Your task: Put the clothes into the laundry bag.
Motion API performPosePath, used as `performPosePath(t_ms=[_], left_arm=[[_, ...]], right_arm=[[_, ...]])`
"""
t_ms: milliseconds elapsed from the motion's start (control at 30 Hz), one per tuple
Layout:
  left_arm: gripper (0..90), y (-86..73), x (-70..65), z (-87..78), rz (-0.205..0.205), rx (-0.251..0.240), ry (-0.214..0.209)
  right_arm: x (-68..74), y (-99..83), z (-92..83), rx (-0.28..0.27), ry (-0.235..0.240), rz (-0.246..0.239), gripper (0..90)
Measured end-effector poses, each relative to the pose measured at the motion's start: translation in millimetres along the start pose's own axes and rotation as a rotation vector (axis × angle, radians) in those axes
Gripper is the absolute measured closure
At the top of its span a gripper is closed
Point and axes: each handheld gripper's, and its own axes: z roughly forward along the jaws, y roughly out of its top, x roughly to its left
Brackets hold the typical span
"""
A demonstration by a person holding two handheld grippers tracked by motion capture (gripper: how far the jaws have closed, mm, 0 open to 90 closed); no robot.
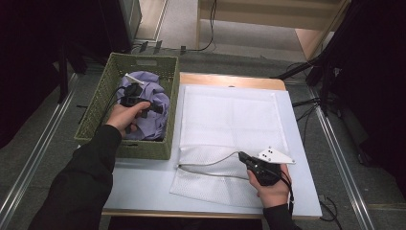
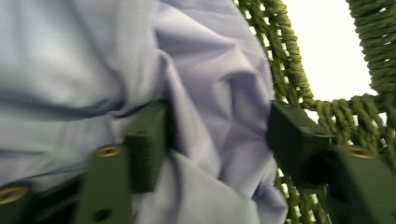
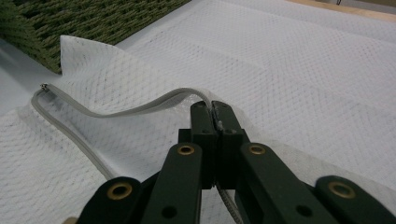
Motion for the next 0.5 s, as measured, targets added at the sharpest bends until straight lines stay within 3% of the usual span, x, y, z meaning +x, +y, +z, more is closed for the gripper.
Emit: performPosePath(t_ms=[133,200,267,300,367,433,500], left_arm=[[17.0,0.2,-9.1,9.1,0.061,0.056,-0.008],[15.6,-0.2,-10.9,12.6,0.076,0.072,0.037],[17.2,-0.9,-10.0,18.4,0.08,0.116,0.131],[18.0,-1.3,-9.8,20.5,0.084,0.124,0.156],[18.0,-1.5,-10.5,21.5,0.102,0.126,0.18],[18.5,-2.8,-11.9,24.3,0.133,0.124,0.278],[18.5,-2.6,-12.9,24.1,0.134,0.128,0.319]], right_arm=[[-1.8,-0.6,-0.8,-0.004,0.001,0.004,90.0],[-2.6,-0.8,-0.9,-0.004,0.0,0.005,90.0],[-2.3,-0.7,-0.6,-0.005,0.001,0.002,90.0],[-1.7,-0.7,-0.6,-0.004,0.003,0.005,90.0],[-1.4,-0.5,-0.7,-0.005,0.003,0.002,90.0],[-1.5,-0.6,-0.9,-0.005,0.002,0.005,90.0],[-1.3,-0.5,-1.0,-0.004,0.001,0.002,90.0]])
